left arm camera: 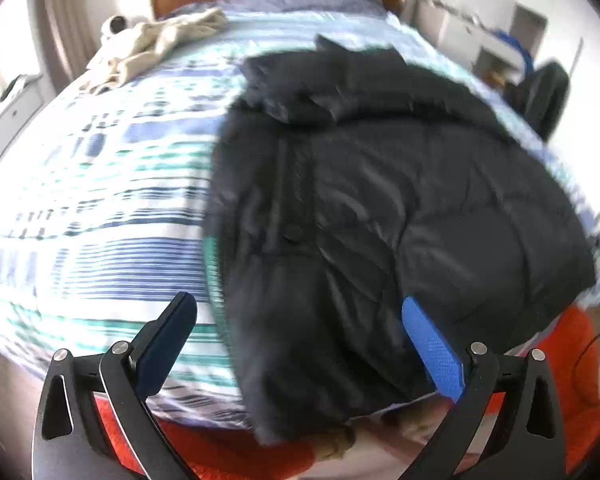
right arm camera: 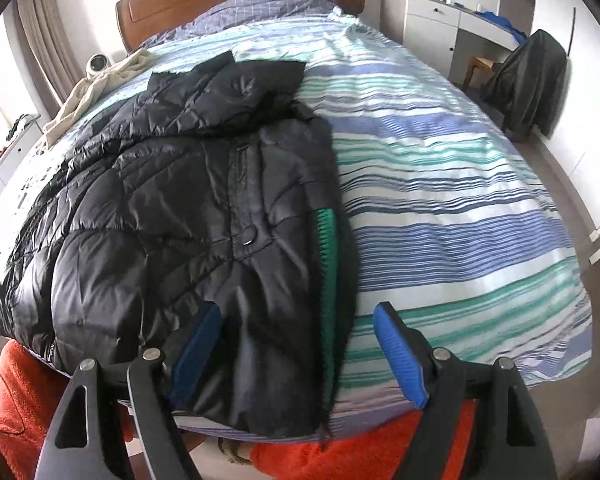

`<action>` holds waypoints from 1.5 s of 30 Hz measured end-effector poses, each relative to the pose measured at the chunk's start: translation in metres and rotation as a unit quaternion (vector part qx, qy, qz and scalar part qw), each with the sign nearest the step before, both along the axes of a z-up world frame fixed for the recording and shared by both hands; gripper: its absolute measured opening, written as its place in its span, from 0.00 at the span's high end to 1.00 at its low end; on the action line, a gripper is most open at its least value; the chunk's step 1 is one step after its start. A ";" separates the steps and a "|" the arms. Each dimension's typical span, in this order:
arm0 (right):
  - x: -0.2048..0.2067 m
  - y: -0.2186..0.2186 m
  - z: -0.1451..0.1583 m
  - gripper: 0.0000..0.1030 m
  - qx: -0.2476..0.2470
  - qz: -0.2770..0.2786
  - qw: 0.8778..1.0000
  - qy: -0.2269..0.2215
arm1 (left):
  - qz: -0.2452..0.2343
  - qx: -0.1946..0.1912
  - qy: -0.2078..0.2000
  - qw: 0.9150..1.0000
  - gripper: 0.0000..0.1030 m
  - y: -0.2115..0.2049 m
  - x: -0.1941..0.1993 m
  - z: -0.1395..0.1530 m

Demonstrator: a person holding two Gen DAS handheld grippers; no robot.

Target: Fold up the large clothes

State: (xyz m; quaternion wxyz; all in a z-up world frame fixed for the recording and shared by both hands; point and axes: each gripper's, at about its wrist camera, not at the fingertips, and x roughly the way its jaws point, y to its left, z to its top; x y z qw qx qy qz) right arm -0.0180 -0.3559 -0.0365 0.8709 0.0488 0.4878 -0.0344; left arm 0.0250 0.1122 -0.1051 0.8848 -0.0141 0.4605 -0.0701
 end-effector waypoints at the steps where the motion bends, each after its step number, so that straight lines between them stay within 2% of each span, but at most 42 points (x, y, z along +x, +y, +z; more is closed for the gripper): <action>1: -0.003 -0.004 0.004 0.22 0.001 -0.004 1.000 -0.006 | 0.010 -0.009 -0.005 1.000 0.01 0.008 -0.002 0.006; 5: -0.010 -0.026 0.014 0.22 0.020 -0.024 0.999 -0.018 | 0.065 -0.038 -0.014 0.997 0.01 0.047 -0.002 0.012; 7: -0.013 -0.035 0.014 0.22 0.031 -0.035 0.999 -0.016 | 0.081 -0.073 -0.004 0.994 0.01 0.065 0.000 0.004; 11: -0.018 -0.047 0.010 0.22 0.080 -0.049 0.995 -0.015 | 0.067 -0.139 0.029 0.988 0.01 0.074 0.005 -0.020; 15: -0.016 -0.049 -0.005 0.21 0.148 -0.029 0.989 0.009 | 0.053 -0.150 0.063 0.985 0.01 0.060 0.012 -0.045; 20: -0.004 -0.035 -0.036 0.21 0.160 -0.002 0.986 0.047 | 0.005 -0.105 0.064 0.992 0.01 0.027 0.010 -0.047; 23: -0.001 -0.023 -0.046 0.21 0.159 0.018 0.985 0.058 | -0.013 -0.098 0.068 0.993 0.01 0.015 0.011 -0.051; 26: 0.002 -0.019 -0.046 0.20 0.160 0.022 0.985 0.058 | -0.015 -0.079 0.072 0.994 0.01 0.009 0.012 -0.053; 30: 0.009 -0.020 -0.038 0.20 0.171 0.031 0.984 0.046 | -0.016 -0.077 0.078 0.994 0.01 0.006 0.018 -0.052; 35: 0.016 -0.008 -0.045 0.20 0.123 0.060 0.988 0.070 | -0.019 -0.070 0.082 0.994 0.01 0.002 0.020 -0.056; 37: 0.019 -0.005 -0.045 0.20 0.122 0.069 0.987 0.080 | -0.021 -0.061 0.094 0.993 0.07 -0.001 0.021 -0.054; 39: 0.022 -0.006 -0.042 0.24 0.128 0.074 0.985 0.086 | -0.021 -0.052 0.106 0.993 0.14 -0.005 0.020 -0.051; 40: 0.023 -0.006 -0.042 0.36 0.128 0.076 0.985 0.090 | -0.021 -0.049 0.109 0.993 0.19 -0.008 0.021 -0.050; 42: 0.027 -0.004 -0.041 0.48 0.131 0.085 0.983 0.097 | -0.022 -0.040 0.119 0.992 0.27 -0.014 0.022 -0.047; 45: 0.028 0.000 -0.037 0.57 0.119 0.099 0.983 0.102 | -0.028 -0.015 0.128 0.991 0.40 -0.023 0.025 -0.039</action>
